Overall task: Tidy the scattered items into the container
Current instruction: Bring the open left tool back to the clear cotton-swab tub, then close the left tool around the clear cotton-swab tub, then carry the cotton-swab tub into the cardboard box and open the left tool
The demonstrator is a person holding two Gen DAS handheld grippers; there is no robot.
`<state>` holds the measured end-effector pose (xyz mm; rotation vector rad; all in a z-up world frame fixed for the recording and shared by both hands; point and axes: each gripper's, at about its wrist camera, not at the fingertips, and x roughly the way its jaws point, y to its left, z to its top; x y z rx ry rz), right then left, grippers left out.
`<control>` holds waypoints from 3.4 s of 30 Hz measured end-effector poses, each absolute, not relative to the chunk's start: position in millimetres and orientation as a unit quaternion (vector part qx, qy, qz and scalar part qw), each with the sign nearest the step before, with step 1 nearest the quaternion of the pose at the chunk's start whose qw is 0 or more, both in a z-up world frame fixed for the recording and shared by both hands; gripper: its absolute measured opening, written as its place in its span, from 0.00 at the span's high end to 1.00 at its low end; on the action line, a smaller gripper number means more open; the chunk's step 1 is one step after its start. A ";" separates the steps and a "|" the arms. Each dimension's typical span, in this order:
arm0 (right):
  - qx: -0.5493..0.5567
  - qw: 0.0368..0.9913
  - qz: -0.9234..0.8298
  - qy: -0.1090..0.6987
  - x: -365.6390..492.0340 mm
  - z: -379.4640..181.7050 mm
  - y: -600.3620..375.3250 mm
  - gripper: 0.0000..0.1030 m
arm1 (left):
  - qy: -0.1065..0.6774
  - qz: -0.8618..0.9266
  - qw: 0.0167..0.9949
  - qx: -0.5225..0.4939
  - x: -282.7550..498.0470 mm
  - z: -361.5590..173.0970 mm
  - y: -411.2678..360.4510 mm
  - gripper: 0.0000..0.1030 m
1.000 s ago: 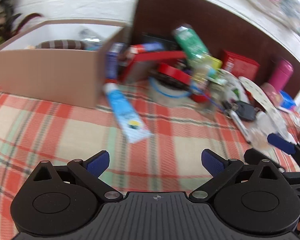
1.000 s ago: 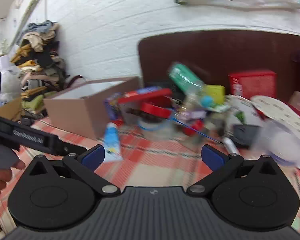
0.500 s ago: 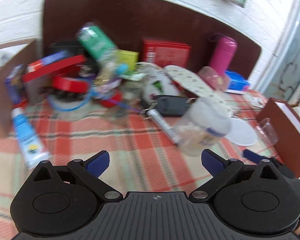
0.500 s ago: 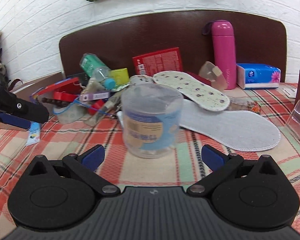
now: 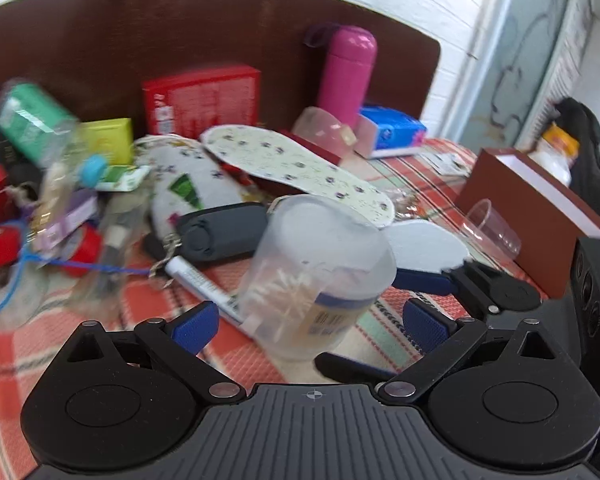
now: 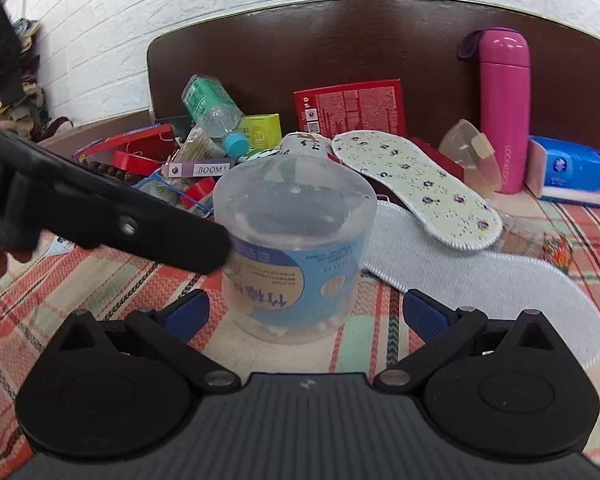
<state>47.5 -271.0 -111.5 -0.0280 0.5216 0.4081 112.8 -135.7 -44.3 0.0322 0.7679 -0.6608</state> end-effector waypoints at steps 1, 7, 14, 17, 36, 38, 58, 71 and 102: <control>-0.017 0.945 0.204 0.255 49.7 -111.5 -271.0 0.01 | 0.371 -0.323 0.871 0.014 116.7 -46.1 -139.3 0.00; -0.023 0.938 0.234 0.255 59.9 -113.9 -267.9 0.02 | 0.370 -0.343 0.863 0.020 134.5 -53.7 -153.8 0.00; -0.010 0.931 0.239 0.275 70.6 -114.9 -262.9 0.13 | 0.378 -0.338 0.862 0.010 146.7 -61.2 -152.9 0.03; 0.002 0.931 0.240 0.273 65.0 -110.5 -262.9 0.16 | 0.374 -0.335 0.865 0.013 140.5 -57.5 -144.5 0.10; -0.084 0.889 0.360 0.272 -10.1 -107.6 -169.7 0.11 | 0.380 -0.250 0.890 -0.023 42.7 -79.9 -31.7 0.07; -0.094 0.890 0.354 0.272 -9.4 -107.9 -168.0 0.10 | 0.373 -0.254 0.892 -0.012 43.6 -83.0 -33.5 0.06; -0.087 0.889 0.346 0.287 -3.7 -108.1 -154.5 0.10 | 0.365 -0.265 0.891 -0.049 40.1 -79.3 -18.7 0.07; -0.147 0.868 0.432 0.195 -8.9 -26.3 -56.6 0.10 | 0.293 -0.166 0.936 -0.105 17.0 -1.1 92.9 0.06; -0.229 0.828 0.477 0.184 261.9 -2.0 274.8 0.07 | 0.395 0.030 0.859 -0.325 303.0 -7.0 424.0 0.04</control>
